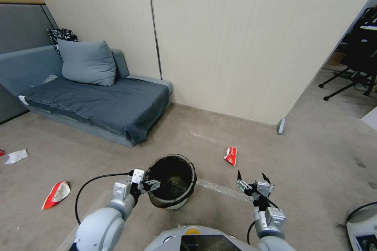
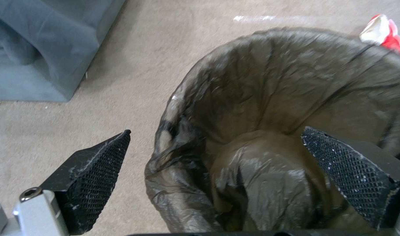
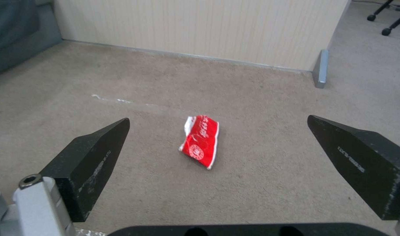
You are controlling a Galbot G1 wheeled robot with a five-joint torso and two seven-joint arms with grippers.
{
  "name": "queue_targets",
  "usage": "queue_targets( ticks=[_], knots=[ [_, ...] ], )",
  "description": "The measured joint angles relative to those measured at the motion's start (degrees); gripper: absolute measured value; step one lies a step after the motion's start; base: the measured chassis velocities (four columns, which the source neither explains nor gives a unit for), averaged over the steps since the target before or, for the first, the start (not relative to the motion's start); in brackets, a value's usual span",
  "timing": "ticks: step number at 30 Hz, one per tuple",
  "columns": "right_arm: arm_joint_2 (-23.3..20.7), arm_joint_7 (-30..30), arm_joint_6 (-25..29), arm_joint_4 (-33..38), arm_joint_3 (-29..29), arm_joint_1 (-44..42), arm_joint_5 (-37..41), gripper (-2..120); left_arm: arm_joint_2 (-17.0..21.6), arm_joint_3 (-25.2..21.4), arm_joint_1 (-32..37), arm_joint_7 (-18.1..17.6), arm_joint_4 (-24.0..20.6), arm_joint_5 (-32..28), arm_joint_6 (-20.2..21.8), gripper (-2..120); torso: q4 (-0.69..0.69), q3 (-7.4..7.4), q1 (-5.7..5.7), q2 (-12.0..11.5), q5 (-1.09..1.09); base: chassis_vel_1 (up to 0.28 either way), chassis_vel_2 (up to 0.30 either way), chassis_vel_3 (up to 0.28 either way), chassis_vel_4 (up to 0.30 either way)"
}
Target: Pick up the trash bin, then pick up the garbage from the floor and place it into the trash bin.
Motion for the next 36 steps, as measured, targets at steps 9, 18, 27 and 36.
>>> queue_targets(
  ticks=[9,18,27,36],
  knots=[
    [0.0,0.8,0.89,-0.73,0.04,-0.94,-0.25,100,-1.47,-0.18,-1.18,-3.74,1.81,-0.52,0.13,100,-0.01,0.0,0.0,0.0,0.0,0.0,0.0,0.0,0.0],
    [0.0,1.43,1.56,-0.71,-0.02,-1.37,-0.25,100,-1.4,-0.94,-1.57,-4.33,3.26,-0.45,0.15,100,-0.01,0.0,0.0,0.0,0.0,0.0,0.0,0.0,0.0],
    [0.0,1.47,1.74,-1.02,-0.4,-1.21,-0.71,100,-1.84,-0.46,-2.03,-4.04,5.84,-0.29,0.16,100,-0.01,0.0,0.0,0.0,0.0,0.0,0.0,0.0,0.0],
    [0.0,1.45,1.76,-1.25,-0.39,-1.26,-1.15,100,-1.7,0.38,-4.63,-4.02,8.64,-0.33,0.15,100,-0.01,0.0,0.0,0.0,0.0,0.0,0.0,0.0,0.0]
  ],
)
